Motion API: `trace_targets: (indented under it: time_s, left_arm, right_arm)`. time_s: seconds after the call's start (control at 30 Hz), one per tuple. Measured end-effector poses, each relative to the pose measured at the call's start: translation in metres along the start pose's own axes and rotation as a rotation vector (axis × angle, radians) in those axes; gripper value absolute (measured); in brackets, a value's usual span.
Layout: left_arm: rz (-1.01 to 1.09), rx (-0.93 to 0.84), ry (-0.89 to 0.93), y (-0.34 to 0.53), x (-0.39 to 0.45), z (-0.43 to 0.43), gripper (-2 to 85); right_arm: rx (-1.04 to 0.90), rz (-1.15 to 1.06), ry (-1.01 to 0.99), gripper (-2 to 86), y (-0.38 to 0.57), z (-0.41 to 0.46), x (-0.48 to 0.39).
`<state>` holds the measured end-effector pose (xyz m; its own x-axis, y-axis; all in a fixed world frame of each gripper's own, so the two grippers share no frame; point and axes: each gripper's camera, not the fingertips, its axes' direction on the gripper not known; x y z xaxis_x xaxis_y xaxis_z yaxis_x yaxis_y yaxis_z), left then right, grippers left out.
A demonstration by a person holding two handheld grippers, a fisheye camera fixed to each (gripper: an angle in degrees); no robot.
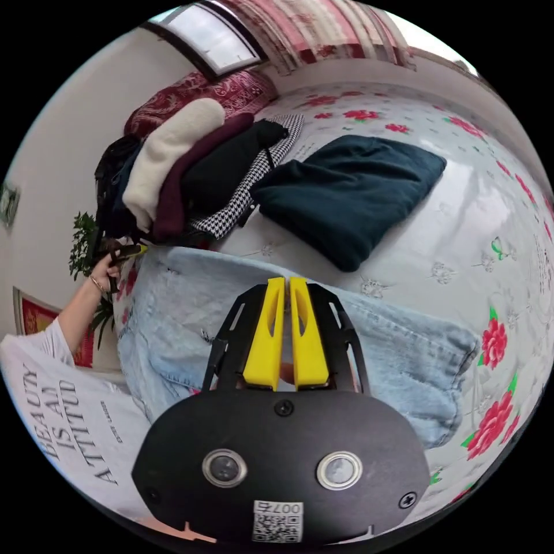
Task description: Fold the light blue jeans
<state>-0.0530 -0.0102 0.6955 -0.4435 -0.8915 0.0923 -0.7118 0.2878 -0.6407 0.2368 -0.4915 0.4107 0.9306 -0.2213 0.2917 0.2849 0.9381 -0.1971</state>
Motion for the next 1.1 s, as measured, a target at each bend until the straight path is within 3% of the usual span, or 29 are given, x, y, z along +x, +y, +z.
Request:
trace_targets:
  time_s: [0.07, 0.23, 0.5, 0.67, 0.87, 1.1]
  left_arm:
    - [-0.007, -0.026, -0.078, 0.001, 0.003, 0.015, 1.8]
    - [0.128, 0.031, -0.179, 0.013, 0.023, 0.006, 4.6]
    - [0.195, 0.243, -0.273, 0.086, 0.027, -0.065, 3.7]
    - [0.187, 0.164, -0.414, 0.175, 0.009, -0.071, -0.1]
    - [0.014, 0.123, -0.416, 0.270, -0.042, -0.098, -0.9]
    - [0.149, -0.030, -0.508, 0.310, -0.044, -0.057, -1.0]
  right_arm:
    - [-0.009, 0.019, 0.058, 0.3, -0.002, 0.008, -0.002]
    - [0.177, 0.051, 0.076, 1.1, 0.042, -0.042, 0.009]
    - [0.196, 0.259, 0.138, 0.9, 0.167, -0.090, 0.045]
    - [0.098, 0.280, 0.159, 0.2, 0.250, -0.098, 0.015]
    - [-0.022, 0.270, 0.124, 0.1, 0.322, -0.099, -0.026]
    - [-0.178, 0.286, 0.152, 0.2, 0.365, -0.072, -0.038]
